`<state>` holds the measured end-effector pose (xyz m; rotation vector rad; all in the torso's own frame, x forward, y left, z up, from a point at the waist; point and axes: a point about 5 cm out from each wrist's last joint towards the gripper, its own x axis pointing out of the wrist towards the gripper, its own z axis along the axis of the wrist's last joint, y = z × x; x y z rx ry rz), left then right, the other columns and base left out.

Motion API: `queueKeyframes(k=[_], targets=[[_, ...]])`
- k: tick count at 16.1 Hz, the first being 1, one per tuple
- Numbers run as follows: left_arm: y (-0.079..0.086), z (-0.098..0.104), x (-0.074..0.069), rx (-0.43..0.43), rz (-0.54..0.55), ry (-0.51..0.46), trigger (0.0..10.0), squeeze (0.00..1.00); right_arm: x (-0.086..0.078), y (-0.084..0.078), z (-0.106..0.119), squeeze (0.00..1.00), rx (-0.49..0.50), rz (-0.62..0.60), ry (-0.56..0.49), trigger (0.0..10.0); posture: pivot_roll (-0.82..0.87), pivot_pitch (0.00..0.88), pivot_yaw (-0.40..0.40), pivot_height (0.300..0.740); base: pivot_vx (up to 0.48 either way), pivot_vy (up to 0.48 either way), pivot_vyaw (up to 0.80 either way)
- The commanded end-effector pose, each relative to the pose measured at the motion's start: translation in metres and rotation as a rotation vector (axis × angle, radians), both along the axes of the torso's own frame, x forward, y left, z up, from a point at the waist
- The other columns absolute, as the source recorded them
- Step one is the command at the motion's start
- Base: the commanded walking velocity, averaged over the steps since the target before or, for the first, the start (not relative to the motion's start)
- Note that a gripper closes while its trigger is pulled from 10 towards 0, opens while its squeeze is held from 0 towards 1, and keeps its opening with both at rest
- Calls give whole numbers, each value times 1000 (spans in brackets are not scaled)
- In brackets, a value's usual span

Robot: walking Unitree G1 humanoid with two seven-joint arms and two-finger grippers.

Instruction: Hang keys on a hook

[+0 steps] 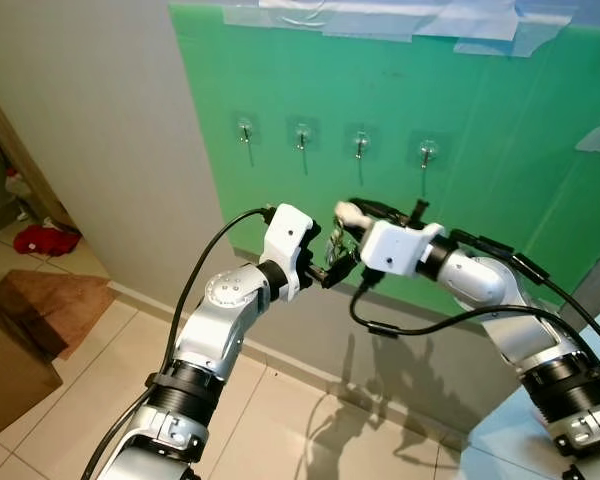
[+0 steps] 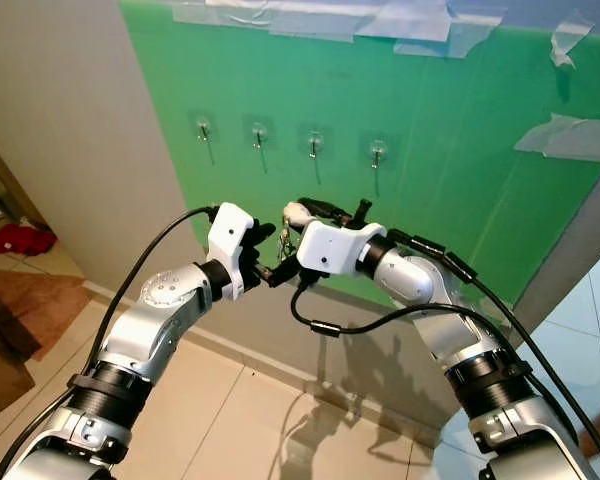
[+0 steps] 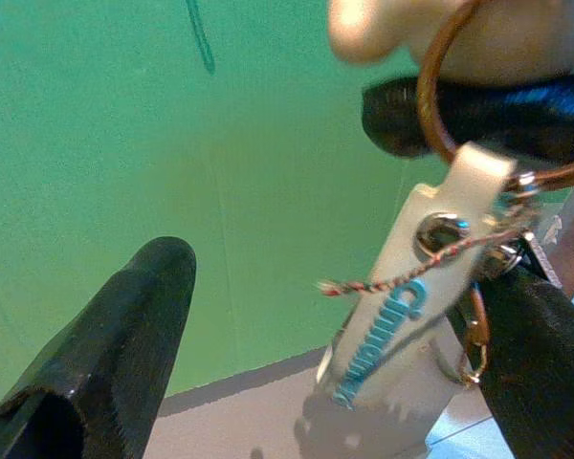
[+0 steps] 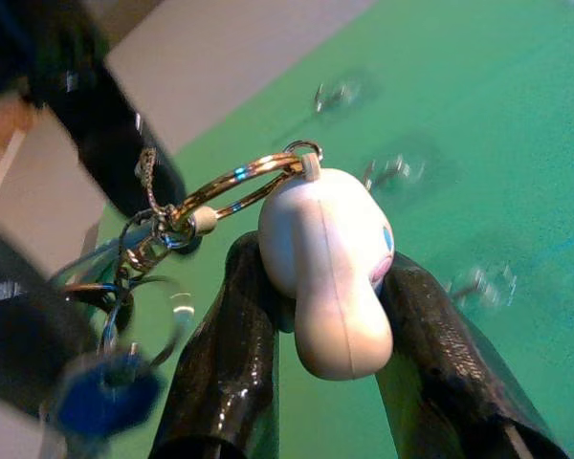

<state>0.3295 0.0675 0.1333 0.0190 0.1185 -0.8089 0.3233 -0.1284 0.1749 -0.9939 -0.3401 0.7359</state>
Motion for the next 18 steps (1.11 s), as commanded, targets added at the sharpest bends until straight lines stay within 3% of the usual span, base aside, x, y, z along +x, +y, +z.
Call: queueKeyframes(k=[1,10,16,17,18], targets=[[1,1,-1,9,-11,-11,10000,0,1,-2,3,0,2,-5,-17,0,-110,0,76,740,0,0,0],[7,-1,-4,10,-5,-8,10000,0,6,-13,-9,0,-36,-38,-14,0,-109,0,75,740,0,0,0],[1,-2,-7,-3,-16,0,10000,0,7,-2,-1,0,16,-8,-26,0,-108,0,75,740,0,0,0],[0,-2,-7,-4,-18,1,7020,0,6,-1,0,0,20,-3,-27,0,-108,0,75,740,0,0,0],[-1,-2,-7,-10,-23,4,4745,0,7,-1,0,0,21,-2,-27,0,-111,0,76,740,0,0,0]])
